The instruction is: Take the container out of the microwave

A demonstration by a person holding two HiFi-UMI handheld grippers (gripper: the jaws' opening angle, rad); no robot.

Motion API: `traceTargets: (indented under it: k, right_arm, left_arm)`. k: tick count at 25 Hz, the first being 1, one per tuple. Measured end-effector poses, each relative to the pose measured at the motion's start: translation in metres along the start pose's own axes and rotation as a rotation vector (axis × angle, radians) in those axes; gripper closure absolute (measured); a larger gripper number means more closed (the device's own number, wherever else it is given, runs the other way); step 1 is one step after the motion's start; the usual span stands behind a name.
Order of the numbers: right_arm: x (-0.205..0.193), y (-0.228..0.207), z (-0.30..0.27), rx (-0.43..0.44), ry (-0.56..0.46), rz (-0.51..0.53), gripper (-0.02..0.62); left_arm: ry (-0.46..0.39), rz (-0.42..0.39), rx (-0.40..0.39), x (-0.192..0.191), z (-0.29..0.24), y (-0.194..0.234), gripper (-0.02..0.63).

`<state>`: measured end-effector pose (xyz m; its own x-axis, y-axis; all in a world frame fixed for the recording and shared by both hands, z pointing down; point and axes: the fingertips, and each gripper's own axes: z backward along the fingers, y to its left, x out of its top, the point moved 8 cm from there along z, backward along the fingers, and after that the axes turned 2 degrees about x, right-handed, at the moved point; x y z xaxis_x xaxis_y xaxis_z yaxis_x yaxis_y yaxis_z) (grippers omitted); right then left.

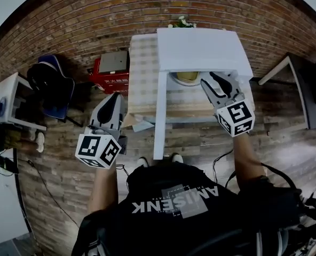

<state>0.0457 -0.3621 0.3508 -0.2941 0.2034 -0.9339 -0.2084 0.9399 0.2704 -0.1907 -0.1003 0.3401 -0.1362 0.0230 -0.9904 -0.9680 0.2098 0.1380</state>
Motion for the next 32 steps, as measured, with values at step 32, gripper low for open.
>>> traceTargets:
  k: [32]
  right_arm:
    - [-0.191,0.013,-0.151,0.234,0.361,0.261,0.377]
  left_arm:
    - [0.012,0.015,0.231,-0.016,0.036,-0.038,0.589]
